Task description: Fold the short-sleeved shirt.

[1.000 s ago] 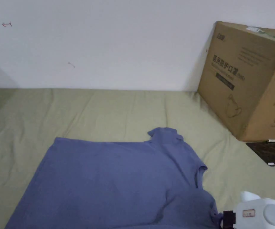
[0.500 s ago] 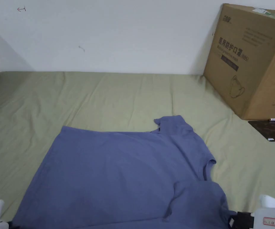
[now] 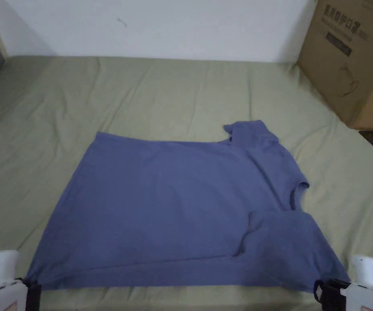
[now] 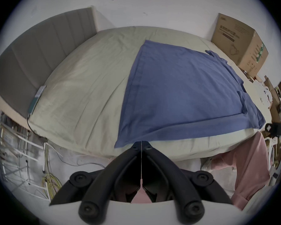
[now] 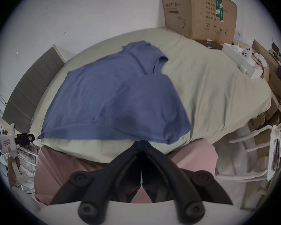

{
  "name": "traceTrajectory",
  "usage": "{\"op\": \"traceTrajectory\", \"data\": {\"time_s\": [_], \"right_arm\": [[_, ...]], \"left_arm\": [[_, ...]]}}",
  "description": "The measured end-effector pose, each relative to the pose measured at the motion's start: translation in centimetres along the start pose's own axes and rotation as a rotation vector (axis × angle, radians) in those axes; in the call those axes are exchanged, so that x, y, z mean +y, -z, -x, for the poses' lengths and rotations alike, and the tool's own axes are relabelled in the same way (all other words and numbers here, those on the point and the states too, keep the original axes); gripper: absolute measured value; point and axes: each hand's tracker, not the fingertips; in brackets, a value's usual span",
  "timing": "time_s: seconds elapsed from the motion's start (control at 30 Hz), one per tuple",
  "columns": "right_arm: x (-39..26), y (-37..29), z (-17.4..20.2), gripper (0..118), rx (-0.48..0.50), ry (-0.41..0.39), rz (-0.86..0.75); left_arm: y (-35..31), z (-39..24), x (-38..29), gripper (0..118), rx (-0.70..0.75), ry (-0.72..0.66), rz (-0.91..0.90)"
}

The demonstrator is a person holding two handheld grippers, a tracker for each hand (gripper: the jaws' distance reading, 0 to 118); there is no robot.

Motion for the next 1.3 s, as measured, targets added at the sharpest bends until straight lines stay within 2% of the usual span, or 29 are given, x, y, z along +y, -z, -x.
{"op": "traceTrajectory", "data": {"time_s": [0.1,0.13,0.2,0.23,0.27,0.4,0.43,0.47,0.53,0.63,0.7,0.77,0.83,0.87,0.93,0.97,1.03,1.1,1.13,1.17,1.2,1.23,1.27,1.3], "right_arm": [[-0.2,0.6,0.0,0,-0.012,0.002,0.009],[-0.1,0.8,-0.1,0,-0.012,0.004,0.011],[0.2,1.2,-0.4,0,-0.005,0.016,0.021],[0.4,1.1,-0.1,0,-0.004,0.017,0.025],[0.6,1.3,-0.1,0,-0.007,0.014,0.031],[1.0,1.3,0.3,0,-0.030,-0.004,0.035],[1.0,1.4,0.3,0,-0.028,-0.002,0.038],[1.0,1.3,0.3,0,-0.024,0.001,0.041],[0.9,1.4,0.2,0,-0.027,0.008,0.054],[0.5,1.3,-0.8,0,-0.049,0.019,0.065],[0.2,1.1,-1.6,0,-0.042,0.058,0.057],[0.3,1.3,-2.4,0,-0.020,0.071,0.052],[1.1,1.5,-2.8,1,-0.026,0.064,0.049],[1.5,1.6,-2.9,21,-0.049,0.050,0.051],[2.5,2.2,-3.4,68,-0.082,0.013,0.042],[2.8,2.7,-3.8,75,-0.084,0.009,0.028],[3.9,3.6,-4.7,75,-0.070,0.027,0.038],[4.5,4.5,-5.5,74,-0.052,0.027,0.045],[4.6,4.9,-5.8,69,-0.045,0.026,0.042],[4.9,5.1,-5.9,43,-0.066,0.028,0.084],[4.9,4.6,-5.7,8,-0.053,0.003,0.091],[4.5,4.2,-5.5,0,-0.019,-0.056,0.088],[4.2,4.1,-5.2,0,-0.094,-0.085,0.041],[4.0,4.0,-5.1,0,-0.106,-0.104,0.071]], "left_arm": [[0.3,1.7,-0.2,1,0.001,-0.028,0.015],[0.5,2.2,-0.3,9,0.007,-0.041,0.006],[0.8,2.6,0.6,60,0.018,-0.056,0.014],[1.3,2.8,0.8,82,0.014,-0.060,0.017],[2.0,3.0,1.1,100,0.000,-0.063,0.028],[4.2,1.9,3.1,95,-0.009,-0.049,0.044],[4.9,1.7,3.4,87,-0.006,-0.037,0.053],[6.3,1.8,3.7,61,-0.007,-0.027,0.072],[9.1,2.5,3.3,60,-0.038,-0.035,0.180],[6.8,2.4,4.3,55,-0.031,-0.034,0.146],[5.9,2.3,4.3,4,-0.037,-0.036,0.103],[6.1,2.1,4.5,4,-0.047,-0.043,0.157],[5.3,1.0,4.3,4,-0.029,-0.019,0.133],[4.9,0.7,4.3,4,-0.026,-0.011,0.136],[4.3,0.5,4.4,4,-0.034,-0.015,0.131],[4.0,0.4,4.5,4,-0.033,-0.015,0.130],[3.6,0.3,4.5,4,-0.030,-0.009,0.124],[3.7,0.5,4.7,4,-0.034,-0.013,0.127],[3.7,0.4,4.7,4,-0.034,-0.014,0.127],[3.6,0.4,4.7,4,-0.034,-0.013,0.128],[3.6,0.3,4.7,4,-0.034,-0.011,0.134],[3.8,0.4,4.7,4,-0.033,-0.010,0.135],[3.7,0.3,4.7,4,-0.031,-0.009,0.136],[3.7,0.2,4.7,4,-0.031,-0.009,0.138]]}}
